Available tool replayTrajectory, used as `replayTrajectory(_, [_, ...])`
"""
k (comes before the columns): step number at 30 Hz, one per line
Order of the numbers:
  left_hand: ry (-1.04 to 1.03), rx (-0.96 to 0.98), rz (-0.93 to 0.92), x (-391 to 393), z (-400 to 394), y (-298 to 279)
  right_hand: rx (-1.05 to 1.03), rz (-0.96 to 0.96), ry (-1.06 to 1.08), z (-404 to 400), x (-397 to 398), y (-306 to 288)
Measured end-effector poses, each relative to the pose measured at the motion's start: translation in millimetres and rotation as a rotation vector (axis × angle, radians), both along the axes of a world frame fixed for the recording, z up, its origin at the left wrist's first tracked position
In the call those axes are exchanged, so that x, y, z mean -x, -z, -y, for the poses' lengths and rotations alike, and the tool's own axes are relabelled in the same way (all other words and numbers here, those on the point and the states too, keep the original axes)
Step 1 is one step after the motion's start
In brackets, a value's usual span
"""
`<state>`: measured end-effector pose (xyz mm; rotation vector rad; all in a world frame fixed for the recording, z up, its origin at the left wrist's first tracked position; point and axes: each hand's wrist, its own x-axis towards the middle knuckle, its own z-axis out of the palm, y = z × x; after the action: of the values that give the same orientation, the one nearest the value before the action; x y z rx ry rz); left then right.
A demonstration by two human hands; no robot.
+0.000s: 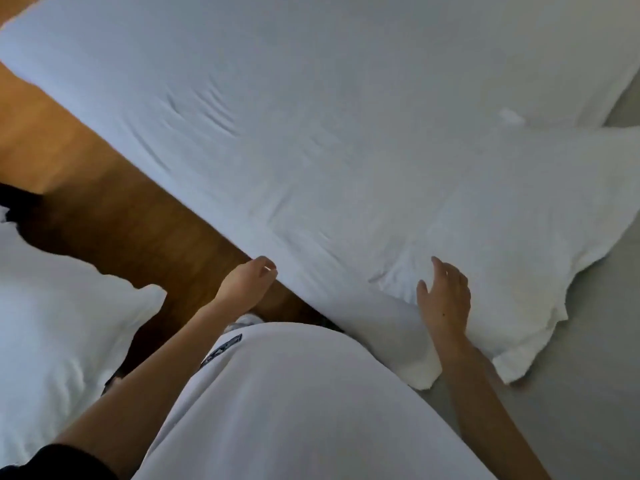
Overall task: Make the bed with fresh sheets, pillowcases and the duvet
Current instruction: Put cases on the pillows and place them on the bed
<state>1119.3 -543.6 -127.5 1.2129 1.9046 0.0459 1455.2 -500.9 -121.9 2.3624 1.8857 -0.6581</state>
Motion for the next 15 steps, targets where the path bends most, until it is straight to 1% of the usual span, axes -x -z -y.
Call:
replayTrajectory(5, [-0.364, -0.143, -0.026, 107, 85, -25, 0.063, -0.12, -0.328, -6, 128, -7])
replayTrajectory(10, [-0.692, -0.22, -0.076, 205, 181, -41, 0.142, -0.233, -0.614, 7, 277, -18])
replayTrajectory(15, [-1.06, -0.234, -0.143, 279, 268, -46, 0.209, -0.237, -0.982, 30, 415, -28])
